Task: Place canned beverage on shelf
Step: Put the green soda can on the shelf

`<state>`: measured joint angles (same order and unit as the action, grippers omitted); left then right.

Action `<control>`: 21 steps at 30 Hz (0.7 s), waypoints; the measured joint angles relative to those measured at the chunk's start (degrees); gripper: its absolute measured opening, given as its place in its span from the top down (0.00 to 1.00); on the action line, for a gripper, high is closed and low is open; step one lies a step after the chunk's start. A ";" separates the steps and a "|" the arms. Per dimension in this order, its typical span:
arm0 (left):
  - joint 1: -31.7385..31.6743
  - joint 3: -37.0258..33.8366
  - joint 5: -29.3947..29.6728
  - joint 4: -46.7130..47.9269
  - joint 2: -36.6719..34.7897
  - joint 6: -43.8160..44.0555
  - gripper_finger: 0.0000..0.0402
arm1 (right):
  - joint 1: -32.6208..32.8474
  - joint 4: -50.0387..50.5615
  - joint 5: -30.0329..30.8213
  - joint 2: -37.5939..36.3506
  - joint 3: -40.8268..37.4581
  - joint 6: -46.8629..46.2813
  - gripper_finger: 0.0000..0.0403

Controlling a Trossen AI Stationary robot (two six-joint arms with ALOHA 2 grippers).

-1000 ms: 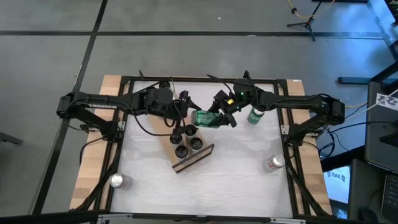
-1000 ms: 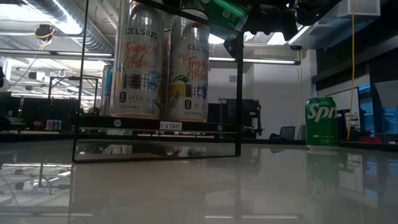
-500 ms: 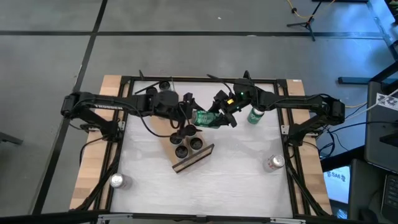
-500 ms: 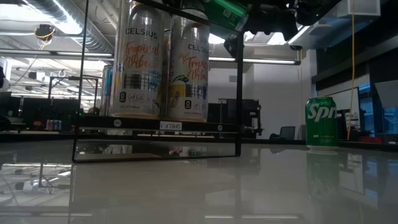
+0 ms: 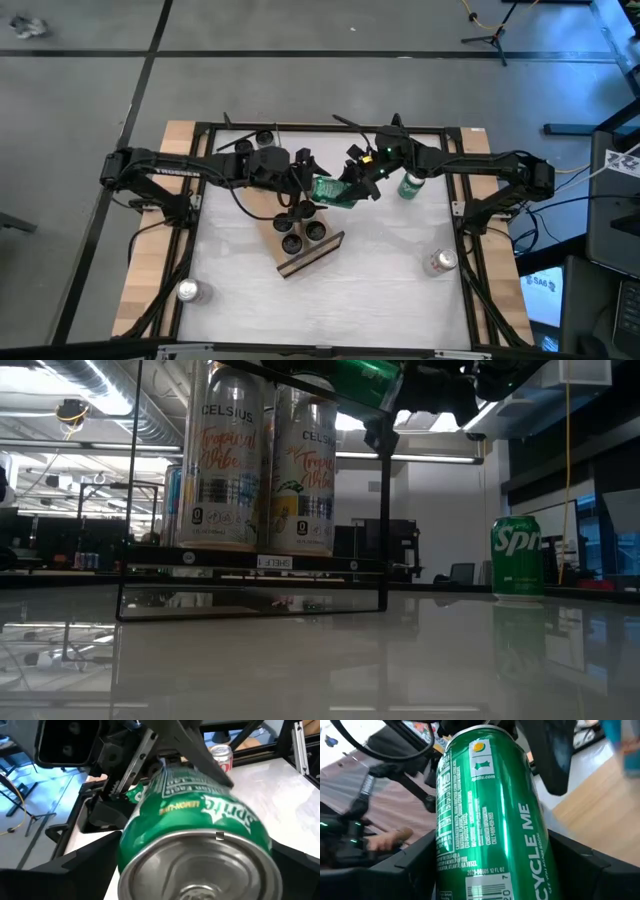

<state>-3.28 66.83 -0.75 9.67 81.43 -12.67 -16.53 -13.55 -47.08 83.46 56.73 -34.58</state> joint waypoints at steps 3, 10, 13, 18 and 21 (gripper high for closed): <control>0.55 0.00 0.04 0.01 0.00 -1.59 0.01 | 0.00 -0.03 -2.55 0.00 0.00 -4.57 0.25; 2.88 0.00 0.05 -1.20 -0.02 -6.70 0.01 | 0.00 -0.10 -7.15 0.00 0.00 -13.34 0.25; 3.73 0.00 0.10 -3.03 -0.02 -7.46 0.01 | 0.00 -0.17 -8.35 -0.02 0.00 -16.78 0.25; 4.45 0.00 0.07 -5.20 -0.07 -7.47 0.01 | 0.00 -0.16 -11.60 -0.02 0.00 -20.73 0.25; 4.52 0.00 0.09 -5.36 -0.07 -7.43 0.01 | 0.02 -0.60 -14.02 -0.02 0.00 -21.12 0.25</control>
<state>1.23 66.83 -0.67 4.31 81.36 -20.10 -16.51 -14.15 -61.09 83.44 56.73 -55.70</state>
